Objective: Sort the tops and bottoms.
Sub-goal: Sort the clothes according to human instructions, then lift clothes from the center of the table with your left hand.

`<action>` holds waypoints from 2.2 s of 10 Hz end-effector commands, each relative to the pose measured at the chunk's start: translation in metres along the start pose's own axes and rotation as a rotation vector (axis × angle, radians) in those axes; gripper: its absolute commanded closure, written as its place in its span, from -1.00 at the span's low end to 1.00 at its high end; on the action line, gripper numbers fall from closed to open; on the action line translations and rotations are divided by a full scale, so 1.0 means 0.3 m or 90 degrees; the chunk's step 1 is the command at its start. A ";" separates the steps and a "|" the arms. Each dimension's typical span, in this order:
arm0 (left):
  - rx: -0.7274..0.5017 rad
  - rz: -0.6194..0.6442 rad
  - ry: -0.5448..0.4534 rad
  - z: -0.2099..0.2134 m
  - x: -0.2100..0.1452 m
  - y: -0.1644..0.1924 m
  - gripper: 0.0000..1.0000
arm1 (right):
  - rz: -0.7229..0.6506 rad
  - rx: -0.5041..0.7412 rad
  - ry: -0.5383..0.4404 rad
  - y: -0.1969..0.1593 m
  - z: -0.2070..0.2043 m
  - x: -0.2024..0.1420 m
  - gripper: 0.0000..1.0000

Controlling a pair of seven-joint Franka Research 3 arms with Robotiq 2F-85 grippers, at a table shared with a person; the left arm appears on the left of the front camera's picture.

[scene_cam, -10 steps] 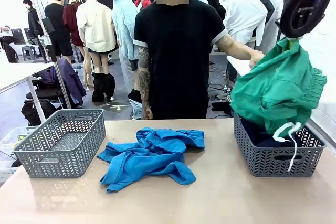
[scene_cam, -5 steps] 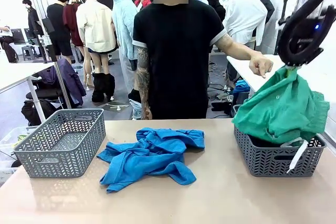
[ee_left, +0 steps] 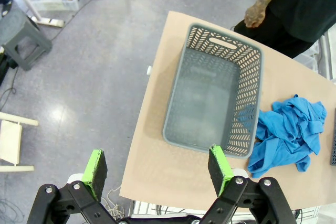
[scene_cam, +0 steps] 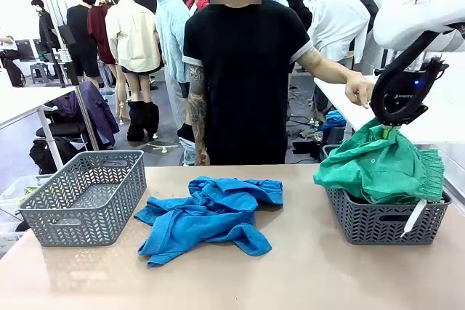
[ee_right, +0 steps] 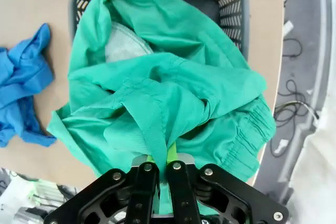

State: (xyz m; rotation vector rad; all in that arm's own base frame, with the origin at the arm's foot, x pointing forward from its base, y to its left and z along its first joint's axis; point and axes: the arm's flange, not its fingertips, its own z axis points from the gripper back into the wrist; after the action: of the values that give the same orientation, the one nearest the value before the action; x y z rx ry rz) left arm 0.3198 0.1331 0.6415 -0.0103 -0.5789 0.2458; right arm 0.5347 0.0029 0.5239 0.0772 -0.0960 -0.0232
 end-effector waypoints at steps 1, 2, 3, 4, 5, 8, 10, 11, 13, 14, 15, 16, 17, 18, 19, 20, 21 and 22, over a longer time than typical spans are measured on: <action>-0.006 -0.002 -0.002 0.001 0.003 0.003 -1.00 | -0.009 -0.001 -0.023 0.010 0.023 -0.009 0.72; -0.006 -0.002 -0.002 0.001 0.003 0.003 -1.00 | -0.006 -0.002 -0.021 0.010 0.039 -0.006 0.34; -0.006 -0.002 -0.002 0.001 0.003 0.003 -1.00 | 0.001 -0.001 -0.014 0.015 0.056 -0.011 -0.03; -0.006 -0.002 -0.002 0.001 0.003 0.003 -1.00 | -0.001 -0.007 -0.007 0.020 0.071 -0.025 -0.41; -0.006 -0.002 -0.002 0.001 0.003 0.003 -1.00 | -0.003 -0.013 -0.008 0.025 0.085 -0.038 -0.78; -0.006 -0.002 -0.002 0.001 0.003 0.003 -1.00 | 0.000 -0.034 -0.031 0.045 0.190 -0.092 -1.00; -0.006 -0.002 -0.002 0.001 0.003 0.003 -1.00 | -0.009 -0.055 -0.055 0.051 0.325 -0.148 -1.00; -0.006 -0.002 -0.002 0.001 0.003 0.003 -1.00 | 0.005 -0.049 -0.078 0.056 0.426 -0.185 -1.00; -0.006 -0.002 -0.002 0.001 0.003 0.003 -1.00 | 0.036 -0.059 -0.103 0.094 0.607 -0.243 -1.00; -0.006 -0.002 -0.002 0.001 0.003 0.003 -1.00 | 0.055 -0.065 -0.102 0.123 0.644 -0.237 -1.00; -0.006 -0.002 -0.002 0.001 0.003 0.003 -1.00 | 0.025 -0.044 -0.103 0.069 0.569 -0.249 -1.00; -0.006 -0.002 -0.002 0.001 0.003 0.003 -1.00 | 0.025 -0.044 -0.103 0.069 0.569 -0.249 -1.00; -0.006 -0.002 -0.002 0.001 0.003 0.003 -1.00 | 0.025 -0.044 -0.103 0.069 0.569 -0.249 -1.00; -0.006 -0.002 -0.002 0.001 0.003 0.003 -1.00 | 0.025 -0.044 -0.103 0.069 0.569 -0.249 -1.00; -0.006 -0.002 -0.002 0.001 0.003 0.003 -1.00 | 0.025 -0.044 -0.103 0.069 0.569 -0.249 -1.00; -0.006 -0.002 -0.002 0.001 0.003 0.003 -1.00 | 0.025 -0.044 -0.103 0.069 0.569 -0.249 -1.00; -0.006 -0.002 -0.002 0.001 0.003 0.003 -1.00 | 0.025 -0.044 -0.103 0.069 0.569 -0.249 -1.00; -0.006 -0.002 -0.002 0.001 0.003 0.003 -1.00 | 0.025 -0.044 -0.103 0.069 0.569 -0.249 -1.00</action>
State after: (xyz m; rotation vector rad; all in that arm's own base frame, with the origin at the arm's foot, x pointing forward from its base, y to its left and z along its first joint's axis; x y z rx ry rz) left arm 0.3197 0.1330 0.6417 -0.0103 -0.5793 0.2457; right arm 0.4455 0.0129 0.6899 -0.0017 -0.2433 0.0105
